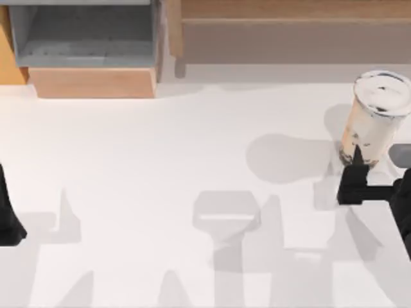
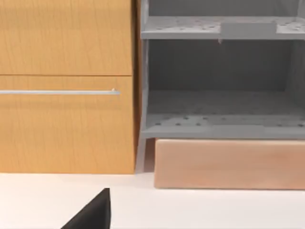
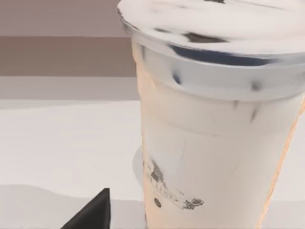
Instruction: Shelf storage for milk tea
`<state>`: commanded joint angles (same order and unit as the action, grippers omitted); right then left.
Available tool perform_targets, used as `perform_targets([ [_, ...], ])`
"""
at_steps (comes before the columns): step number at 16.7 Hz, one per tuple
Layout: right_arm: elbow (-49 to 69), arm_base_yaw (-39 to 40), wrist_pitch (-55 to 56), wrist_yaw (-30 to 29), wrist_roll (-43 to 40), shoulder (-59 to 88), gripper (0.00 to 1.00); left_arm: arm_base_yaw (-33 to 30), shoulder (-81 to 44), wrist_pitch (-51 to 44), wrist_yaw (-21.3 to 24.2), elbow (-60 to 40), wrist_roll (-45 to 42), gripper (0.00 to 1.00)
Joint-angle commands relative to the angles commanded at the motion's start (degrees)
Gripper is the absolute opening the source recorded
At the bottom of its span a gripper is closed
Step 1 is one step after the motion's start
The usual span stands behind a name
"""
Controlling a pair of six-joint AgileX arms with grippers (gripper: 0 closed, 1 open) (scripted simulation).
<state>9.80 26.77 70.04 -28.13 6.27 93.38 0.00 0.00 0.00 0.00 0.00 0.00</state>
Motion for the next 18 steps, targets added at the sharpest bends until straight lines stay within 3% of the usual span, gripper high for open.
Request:
perform_targets([
  [10, 14.56, -7.07, 1.75, 6.78, -1.72, 15.22, 1.00, 0.00, 0.00, 0.00, 0.00, 0.00, 0.00, 1.00],
  [15, 16.11, -7.92, 1.82, 7.58, -1.92, 16.77, 1.00, 0.00, 0.00, 0.00, 0.00, 0.00, 0.00, 1.00],
  [18, 16.11, -7.92, 1.82, 7.58, -1.92, 16.77, 0.77, 0.00, 0.00, 0.00, 0.00, 0.00, 0.00, 1.00],
])
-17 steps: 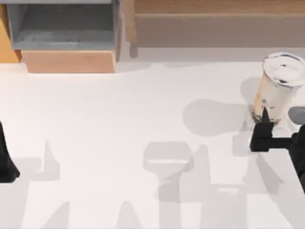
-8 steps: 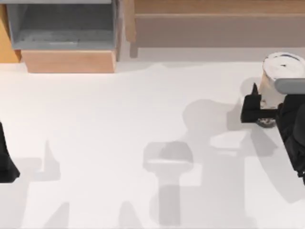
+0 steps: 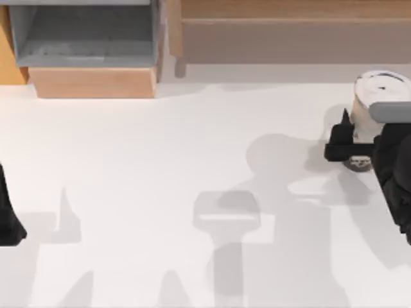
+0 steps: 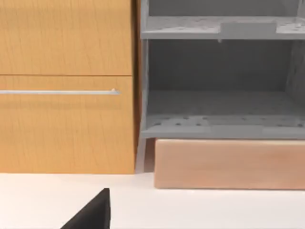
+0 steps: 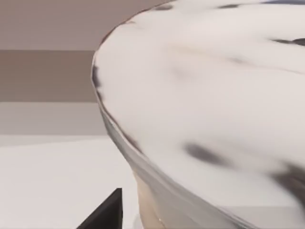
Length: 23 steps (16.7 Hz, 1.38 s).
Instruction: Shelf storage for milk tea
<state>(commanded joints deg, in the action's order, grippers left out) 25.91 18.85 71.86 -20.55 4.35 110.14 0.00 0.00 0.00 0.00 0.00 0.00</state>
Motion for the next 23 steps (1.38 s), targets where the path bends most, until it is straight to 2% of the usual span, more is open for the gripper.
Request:
perform_targets([
  [10, 0.00, 0.00, 0.00, 0.00, 0.00, 0.00, 0.02, 0.00, 0.00, 0.00, 0.00, 0.00, 0.00, 1.00],
  [23, 0.07, 0.04, -2.36, 0.03, 0.10, -2.30, 0.00, 0.00, 0.00, 0.00, 0.00, 0.00, 0.00, 1.00],
])
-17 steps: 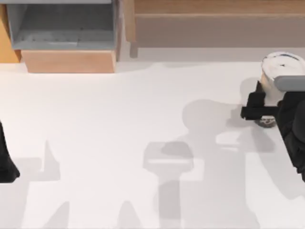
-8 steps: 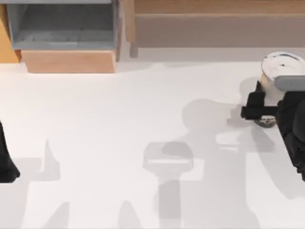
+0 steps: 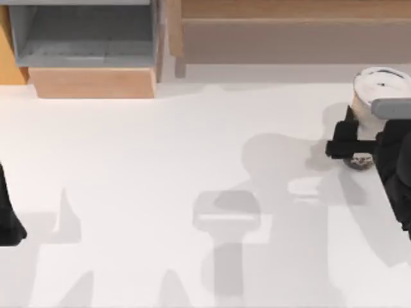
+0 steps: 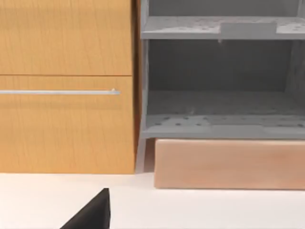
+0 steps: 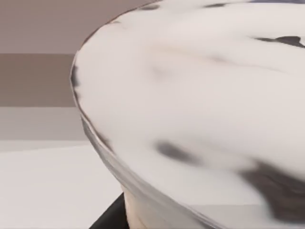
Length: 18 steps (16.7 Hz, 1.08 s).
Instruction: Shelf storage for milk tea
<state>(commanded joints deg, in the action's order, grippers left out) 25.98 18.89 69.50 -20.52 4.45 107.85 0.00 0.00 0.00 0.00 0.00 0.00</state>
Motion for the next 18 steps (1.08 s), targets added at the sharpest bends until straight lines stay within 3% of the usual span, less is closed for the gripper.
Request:
perform_targets([
  [8, 1.60, 0.64, -0.58, -0.89, -0.11, -1.78, 0.00, 0.00, 0.00, 0.00, 0.00, 0.00, 0.00, 1.00],
  [13, 11.01, 4.90, -5.98, -7.18, -1.21, -2.42, 0.00, 0.00, 0.00, 0.00, 0.00, 0.00, 0.00, 1.00],
  [18, 27.33, 11.01, -18.57, -14.71, -1.99, -0.80, 0.00, 0.00, 0.00, 0.00, 0.00, 0.00, 0.00, 1.00],
])
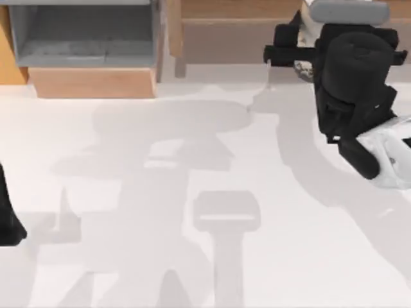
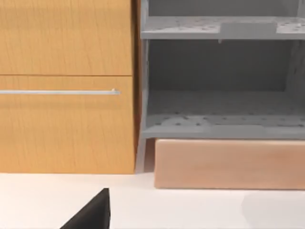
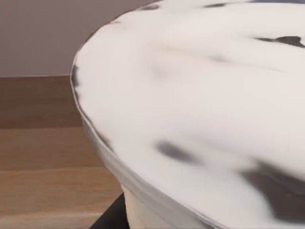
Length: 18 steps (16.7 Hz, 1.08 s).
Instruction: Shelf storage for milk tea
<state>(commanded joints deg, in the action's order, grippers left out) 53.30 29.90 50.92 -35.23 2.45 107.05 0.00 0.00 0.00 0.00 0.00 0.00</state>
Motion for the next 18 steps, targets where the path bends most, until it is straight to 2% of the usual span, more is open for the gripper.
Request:
perform_targets([
  [5, 21.64, 4.78, -19.29, -3.59, 1.06, 4.82, 0.00, 0.00, 0.00, 0.00, 0.00, 0.00, 0.00, 1.00],
  [12, 49.19, 5.40, -45.58, -1.99, 4.78, 13.88, 0.00, 0.00, 0.00, 0.00, 0.00, 0.00, 0.00, 1.00],
  [15, 55.01, 4.88, -51.14, -0.99, 5.85, 15.38, 0.00, 0.00, 0.00, 0.00, 0.00, 0.00, 0.00, 1.00],
  [18, 55.88, 4.80, -51.97, -0.78, 6.02, 15.53, 0.00, 0.00, 0.00, 0.00, 0.00, 0.00, 0.00, 1.00],
])
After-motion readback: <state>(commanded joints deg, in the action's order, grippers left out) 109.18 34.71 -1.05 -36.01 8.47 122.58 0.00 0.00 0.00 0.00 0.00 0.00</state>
